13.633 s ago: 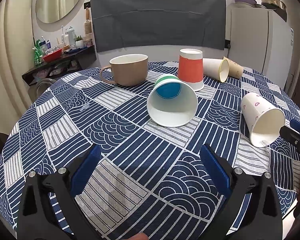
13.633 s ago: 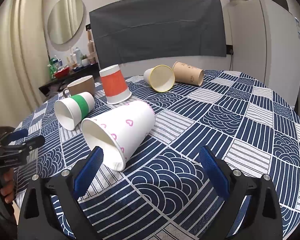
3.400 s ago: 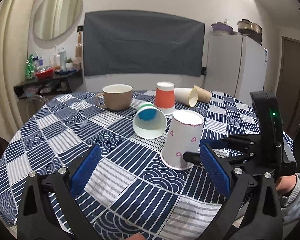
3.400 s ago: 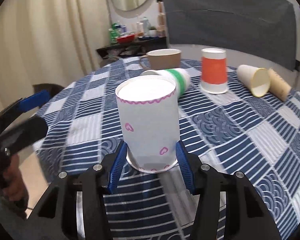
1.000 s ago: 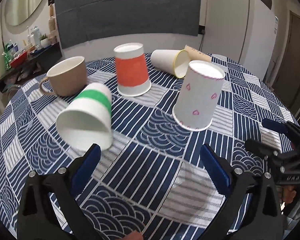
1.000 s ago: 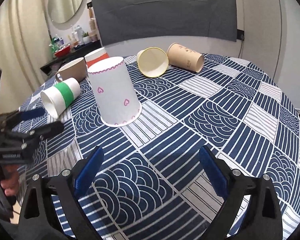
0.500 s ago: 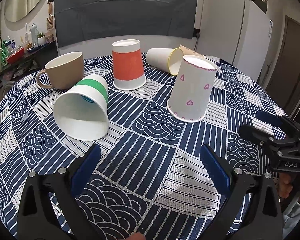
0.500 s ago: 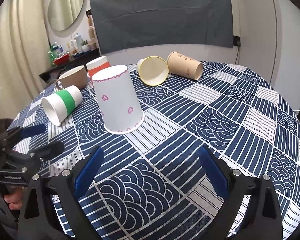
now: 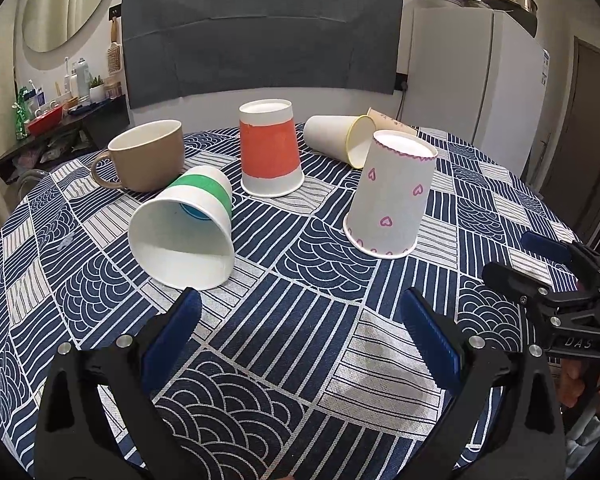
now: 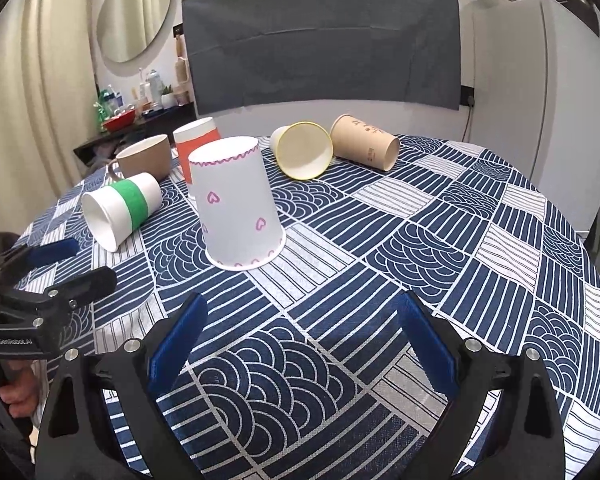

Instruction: Flip cup upside down

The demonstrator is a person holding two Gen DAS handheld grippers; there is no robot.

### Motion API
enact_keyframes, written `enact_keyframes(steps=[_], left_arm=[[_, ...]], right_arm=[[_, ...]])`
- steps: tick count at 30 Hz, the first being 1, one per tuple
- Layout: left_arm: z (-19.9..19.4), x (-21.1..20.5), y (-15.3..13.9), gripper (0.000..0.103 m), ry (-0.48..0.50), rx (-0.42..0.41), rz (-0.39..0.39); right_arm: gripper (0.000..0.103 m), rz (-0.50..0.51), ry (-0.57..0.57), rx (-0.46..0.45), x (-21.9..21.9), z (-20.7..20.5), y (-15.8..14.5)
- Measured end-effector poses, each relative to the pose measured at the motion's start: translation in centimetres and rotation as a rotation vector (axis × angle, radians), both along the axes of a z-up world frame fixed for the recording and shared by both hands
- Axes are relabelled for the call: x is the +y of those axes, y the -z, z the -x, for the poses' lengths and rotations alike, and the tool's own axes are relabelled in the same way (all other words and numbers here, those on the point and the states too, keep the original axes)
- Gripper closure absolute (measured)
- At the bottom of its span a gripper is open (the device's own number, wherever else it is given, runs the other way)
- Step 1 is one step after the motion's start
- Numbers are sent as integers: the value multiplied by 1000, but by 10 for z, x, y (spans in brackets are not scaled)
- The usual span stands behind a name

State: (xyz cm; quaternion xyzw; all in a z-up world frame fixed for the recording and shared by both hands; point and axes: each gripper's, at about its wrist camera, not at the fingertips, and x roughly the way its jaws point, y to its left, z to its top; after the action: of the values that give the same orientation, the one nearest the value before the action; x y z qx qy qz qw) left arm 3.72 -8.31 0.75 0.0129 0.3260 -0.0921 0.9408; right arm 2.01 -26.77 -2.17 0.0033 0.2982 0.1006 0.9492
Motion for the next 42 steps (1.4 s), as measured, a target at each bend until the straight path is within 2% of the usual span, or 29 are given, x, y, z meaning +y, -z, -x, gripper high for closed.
enact_keyframes(steps=[42], left_arm=[[7,-5,-3,6,19,-35,-18]], right_arm=[[11,-11,-33,21,3,-3,2]])
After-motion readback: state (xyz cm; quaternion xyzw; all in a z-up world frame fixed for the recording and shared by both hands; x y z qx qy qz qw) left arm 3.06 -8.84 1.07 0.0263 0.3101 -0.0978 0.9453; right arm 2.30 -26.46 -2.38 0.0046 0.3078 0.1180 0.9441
